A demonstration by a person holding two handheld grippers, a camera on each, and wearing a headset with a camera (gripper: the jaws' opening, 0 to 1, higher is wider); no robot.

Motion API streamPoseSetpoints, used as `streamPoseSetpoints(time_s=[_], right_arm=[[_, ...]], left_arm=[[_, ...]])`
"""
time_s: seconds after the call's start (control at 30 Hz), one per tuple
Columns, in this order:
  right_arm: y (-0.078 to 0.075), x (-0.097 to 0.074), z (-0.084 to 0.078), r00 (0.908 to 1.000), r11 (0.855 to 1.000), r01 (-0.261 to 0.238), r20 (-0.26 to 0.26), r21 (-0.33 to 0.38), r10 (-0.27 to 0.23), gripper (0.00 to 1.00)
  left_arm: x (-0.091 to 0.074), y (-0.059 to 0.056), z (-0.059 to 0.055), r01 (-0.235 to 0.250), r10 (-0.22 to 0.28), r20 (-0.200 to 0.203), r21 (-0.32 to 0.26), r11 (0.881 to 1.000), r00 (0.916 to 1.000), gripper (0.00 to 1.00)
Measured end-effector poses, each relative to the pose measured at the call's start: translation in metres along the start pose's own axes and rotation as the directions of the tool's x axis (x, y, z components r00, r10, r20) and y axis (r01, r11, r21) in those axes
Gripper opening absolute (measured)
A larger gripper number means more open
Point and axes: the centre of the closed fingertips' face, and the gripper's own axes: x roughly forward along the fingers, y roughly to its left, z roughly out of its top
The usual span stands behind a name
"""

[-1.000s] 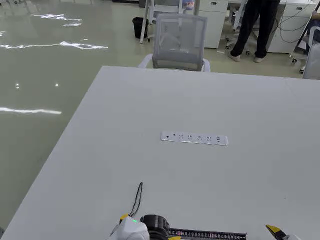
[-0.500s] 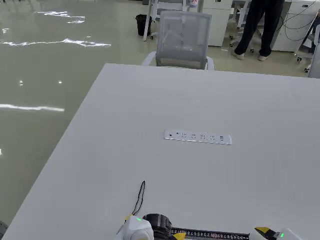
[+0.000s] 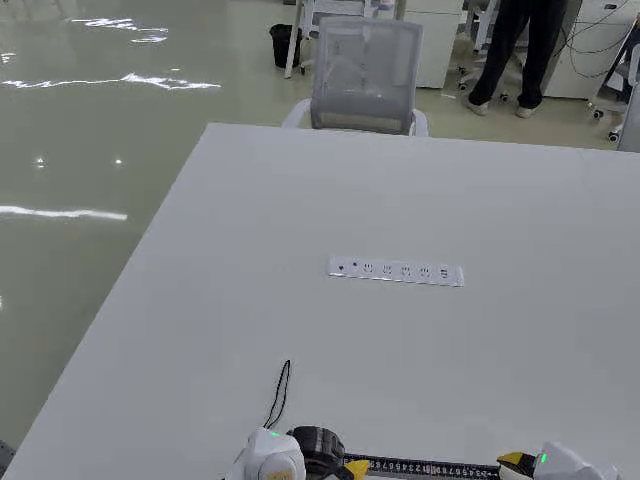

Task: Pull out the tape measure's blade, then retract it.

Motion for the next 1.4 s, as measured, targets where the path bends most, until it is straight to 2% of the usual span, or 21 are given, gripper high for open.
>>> streamPoseSetpoints(time_s=[0.1, 0.17, 0.27, 0.37, 0.5, 0.67, 0.8, 0.9, 1.17, 1.33, 1.4], right_arm=[[-0.001, 0.001, 0.002, 0.9998, 1.000, -0.019, 0.007, 0.022, 0.019, 0.27], [-0.002, 0.003, -0.002, 0.9993, 0.997, -0.037, 0.006, 0.062, 0.037, 0.25], [-0.003, 0.005, -0.002, 0.9986, 0.995, -0.053, 0.011, 0.081, 0.053, 0.22], [0.002, 0.006, -0.003, 0.9966, 0.991, -0.083, 0.007, 0.107, 0.082, 0.17], [0.000, 0.007, -0.004, 0.9969, 0.992, -0.079, 0.008, 0.097, 0.078, 0.17], [0.001, 0.006, -0.003, 0.9968, 0.991, -0.079, 0.006, 0.104, 0.079, 0.16], [0.002, 0.005, -0.003, 0.9967, 0.993, -0.081, 0.000, 0.085, 0.081, 0.16], [0.002, 0.005, -0.004, 0.9972, 0.993, -0.075, 0.001, 0.090, 0.075, 0.16], [0.001, 0.006, -0.005, 0.9979, 0.992, -0.065, 0.008, 0.104, 0.065, 0.16], [0.001, 0.006, -0.005, 0.9982, 0.992, -0.059, 0.010, 0.109, 0.059, 0.15], [0.001, 0.006, -0.005, 0.9982, 0.992, -0.059, 0.010, 0.111, 0.058, 0.15]], left_arm=[[0.001, 0.000, -0.001, 0.002, -0.002, -0.003, 0.008, 1.000, 1.0000, 0.98], [0.001, 0.000, -0.002, 0.004, -0.004, -0.005, 0.011, 1.000, 1.0000, 0.98], [0.001, 0.000, -0.003, 0.006, -0.005, -0.009, 0.014, 1.000, 0.9999, 0.97], [0.001, 0.001, -0.003, 0.005, -0.005, -0.008, 0.015, 1.000, 1.0000, 0.97], [0.003, 0.005, -0.001, -0.001, 0.001, -0.007, 0.008, 1.000, 1.0000, 0.95], [0.009, 0.003, 0.000, 0.000, 0.000, -0.012, -0.015, 1.000, 0.9999, 0.94], [0.017, 0.004, -0.007, -0.018, 0.018, -0.034, -0.018, 1.000, 0.9993, 0.93], [0.021, 0.006, -0.018, -0.033, 0.028, -0.070, -0.069, 0.997, 0.9971, 0.89], [0.025, 0.007, -0.018, -0.057, 0.054, -0.064, -0.042, 0.998, 0.9965, 0.87], [0.031, 0.006, -0.017, -0.071, 0.067, -0.057, -0.083, 0.994, 0.9962, 0.86], [0.033, 0.007, -0.019, -0.083, 0.079, -0.063, -0.077, 0.994, 0.9949, 0.86]])
